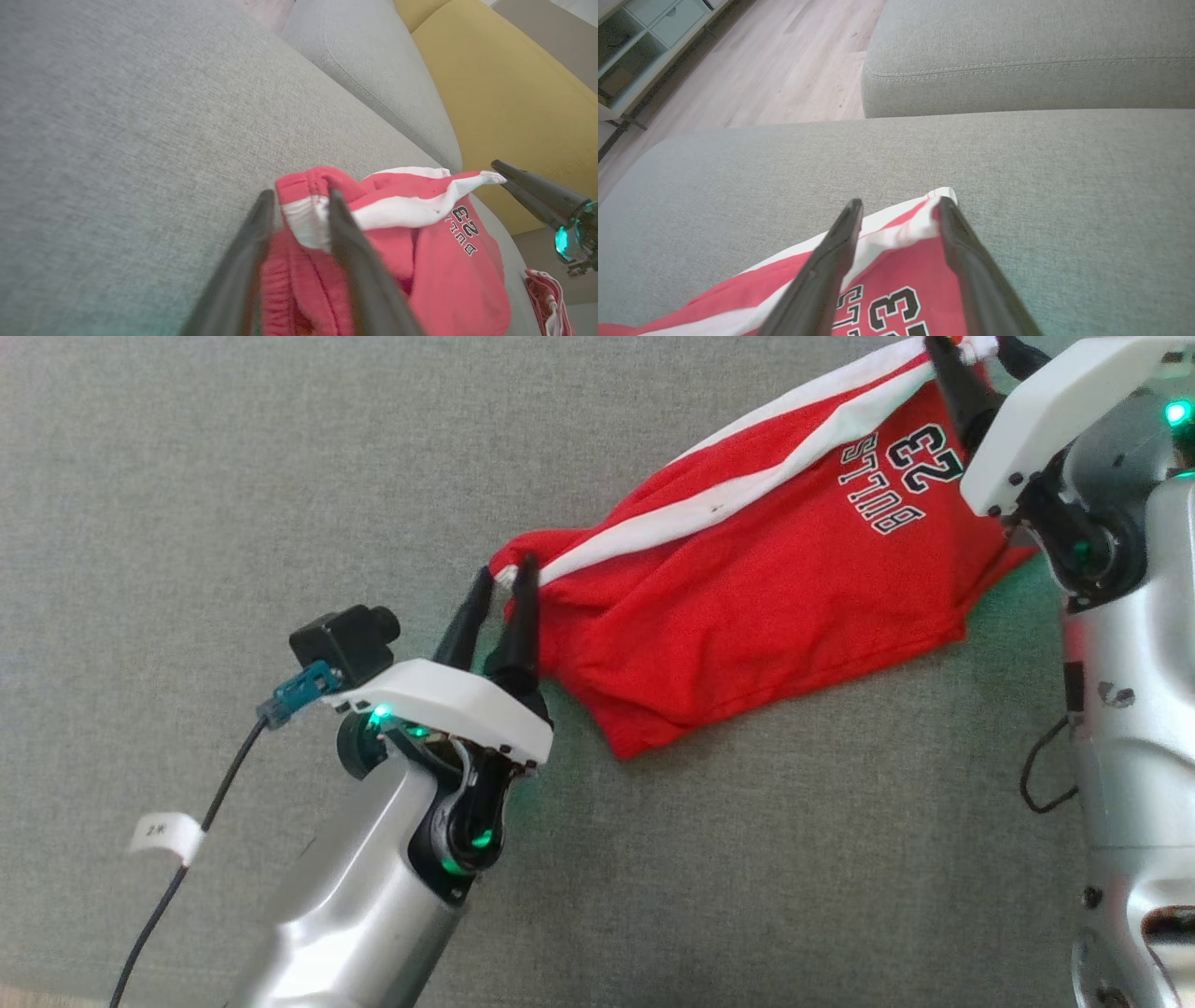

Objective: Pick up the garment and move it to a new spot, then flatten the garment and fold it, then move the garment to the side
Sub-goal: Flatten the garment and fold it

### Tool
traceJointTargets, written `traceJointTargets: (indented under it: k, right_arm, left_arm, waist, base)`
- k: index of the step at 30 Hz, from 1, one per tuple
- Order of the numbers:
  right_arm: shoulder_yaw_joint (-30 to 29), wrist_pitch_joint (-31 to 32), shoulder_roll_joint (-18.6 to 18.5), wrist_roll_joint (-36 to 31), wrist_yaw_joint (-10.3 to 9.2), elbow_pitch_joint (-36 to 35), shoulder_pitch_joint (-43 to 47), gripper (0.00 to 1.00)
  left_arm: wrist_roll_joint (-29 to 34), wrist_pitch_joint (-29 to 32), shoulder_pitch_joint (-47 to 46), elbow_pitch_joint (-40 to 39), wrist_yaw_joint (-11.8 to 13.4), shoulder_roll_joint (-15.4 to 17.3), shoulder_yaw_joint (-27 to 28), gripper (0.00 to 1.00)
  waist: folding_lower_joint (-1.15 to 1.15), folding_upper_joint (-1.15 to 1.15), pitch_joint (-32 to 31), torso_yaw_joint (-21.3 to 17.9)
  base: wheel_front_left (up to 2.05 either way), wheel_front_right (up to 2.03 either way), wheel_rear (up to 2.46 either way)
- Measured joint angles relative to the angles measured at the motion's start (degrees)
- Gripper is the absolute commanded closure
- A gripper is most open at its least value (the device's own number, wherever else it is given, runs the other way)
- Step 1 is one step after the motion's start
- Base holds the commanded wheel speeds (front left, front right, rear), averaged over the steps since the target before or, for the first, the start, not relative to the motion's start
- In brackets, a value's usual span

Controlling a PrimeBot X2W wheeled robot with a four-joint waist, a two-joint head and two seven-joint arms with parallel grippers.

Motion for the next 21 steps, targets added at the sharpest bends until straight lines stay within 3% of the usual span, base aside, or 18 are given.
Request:
traceJointTargets:
  k: [9,14,18,21]
  right_arm:
    - [2.3,-4.2,-0.9,6.4,0.00,1.7,1.2,0.00]
    - [2.1,-6.3,-5.4,6.7,0.00,0.5,5.7,0.00]
    - [2.0,-7.1,-6.0,6.7,0.00,0.6,9.2,0.00]
    - [1.7,-7.5,-6.1,6.6,0.00,1.5,9.7,0.00]
  left_arm:
    - [1.1,-3.8,2.1,1.4,-1.4,1.4,0.0,0.00]
    - [7.0,-11.5,5.8,1.5,-2.4,5.5,0.6,0.00]
    - [14.5,-13.2,6.1,2.9,-3.6,7.3,0.9,0.00]
    - [20.8,-13.2,6.1,2.3,-4.7,7.0,4.1,0.00]
  waist:
    - [-0.02,0.00,-4.4,-0.5]
    - [-0.03,0.00,-7.8,-0.9]
    - [-0.03,0.00,-9.5,-0.9]
    - [-0.02,0.00,-9.1,-0.6]
  base:
    - [0.00,0.00,0.00]
    - [0.00,0.00,0.00]
    - [0.00,0.00,0.00]
    - [0.00,0.00,0.00]
